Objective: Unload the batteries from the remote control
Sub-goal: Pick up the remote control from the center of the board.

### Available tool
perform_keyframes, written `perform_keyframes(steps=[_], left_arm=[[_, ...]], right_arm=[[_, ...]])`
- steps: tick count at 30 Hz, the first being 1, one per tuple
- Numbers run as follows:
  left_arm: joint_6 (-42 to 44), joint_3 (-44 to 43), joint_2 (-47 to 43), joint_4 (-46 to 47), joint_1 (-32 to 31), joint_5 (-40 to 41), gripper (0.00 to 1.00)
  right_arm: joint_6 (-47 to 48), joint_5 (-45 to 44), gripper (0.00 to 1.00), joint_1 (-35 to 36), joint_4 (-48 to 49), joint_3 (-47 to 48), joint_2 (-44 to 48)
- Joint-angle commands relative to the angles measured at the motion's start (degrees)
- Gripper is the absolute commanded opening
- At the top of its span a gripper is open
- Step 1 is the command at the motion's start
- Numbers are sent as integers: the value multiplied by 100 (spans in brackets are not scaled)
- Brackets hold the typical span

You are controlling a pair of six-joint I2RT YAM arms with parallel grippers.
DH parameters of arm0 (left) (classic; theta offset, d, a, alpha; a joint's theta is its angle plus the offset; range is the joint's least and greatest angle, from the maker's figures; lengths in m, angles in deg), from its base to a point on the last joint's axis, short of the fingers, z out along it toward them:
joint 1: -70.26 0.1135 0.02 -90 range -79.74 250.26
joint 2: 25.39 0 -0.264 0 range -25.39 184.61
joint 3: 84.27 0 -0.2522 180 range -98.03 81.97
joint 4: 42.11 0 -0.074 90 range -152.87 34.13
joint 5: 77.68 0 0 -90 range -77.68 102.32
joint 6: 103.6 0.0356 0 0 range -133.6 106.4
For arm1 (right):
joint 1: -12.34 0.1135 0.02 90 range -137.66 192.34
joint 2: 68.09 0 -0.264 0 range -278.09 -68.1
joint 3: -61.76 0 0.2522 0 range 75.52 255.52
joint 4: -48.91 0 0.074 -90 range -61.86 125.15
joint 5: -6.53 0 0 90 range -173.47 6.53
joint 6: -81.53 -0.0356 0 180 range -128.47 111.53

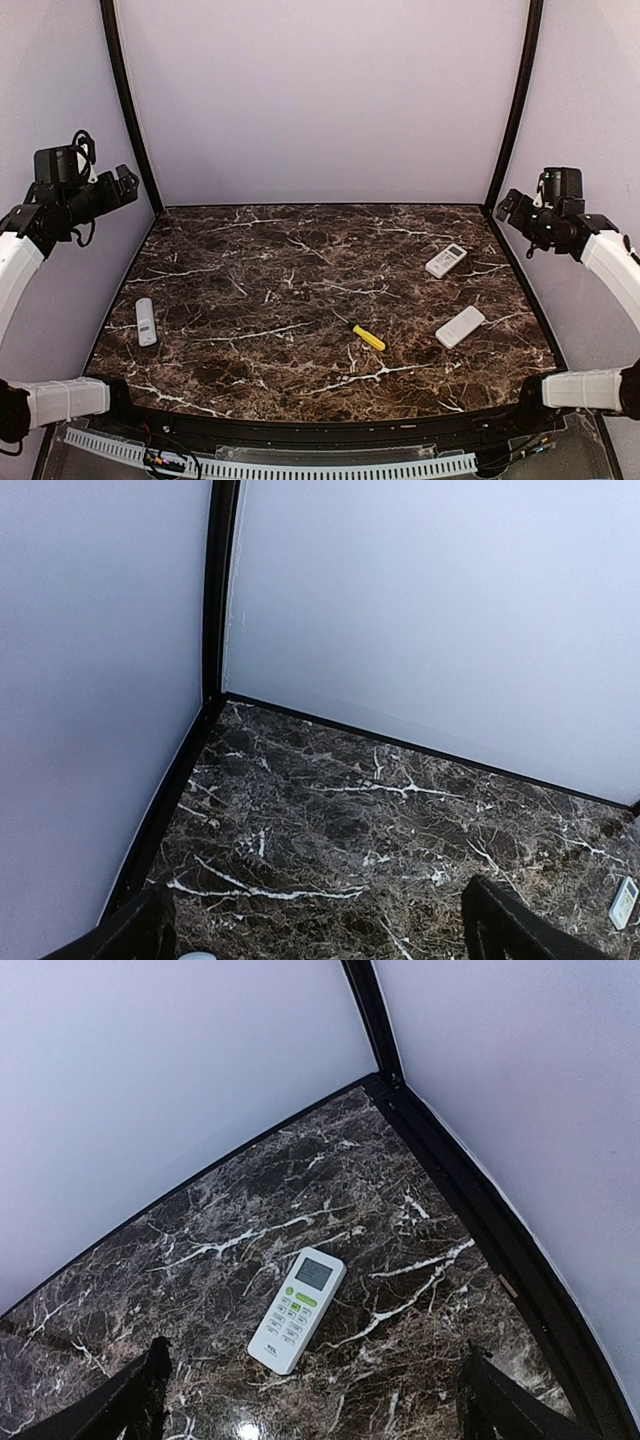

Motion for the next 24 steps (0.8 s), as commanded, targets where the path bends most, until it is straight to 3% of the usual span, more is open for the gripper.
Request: perform_keyframes(steps=[1, 10, 17, 24], left_arm=[[478, 614, -221, 476, -6, -551, 99], [600, 751, -162, 439, -6, -607, 99], [735, 892, -317, 533, -6, -390, 99], [748, 934, -284, 567, -6, -444, 99]], right_arm=[[-550, -130, 96, 317, -1092, 338, -672], [-1361, -652, 97, 1210, -1286, 922, -2455], [-1408, -758, 96, 1387, -1458, 2076, -4207], [-1346, -916, 96, 1448, -1576, 2976, -5307]])
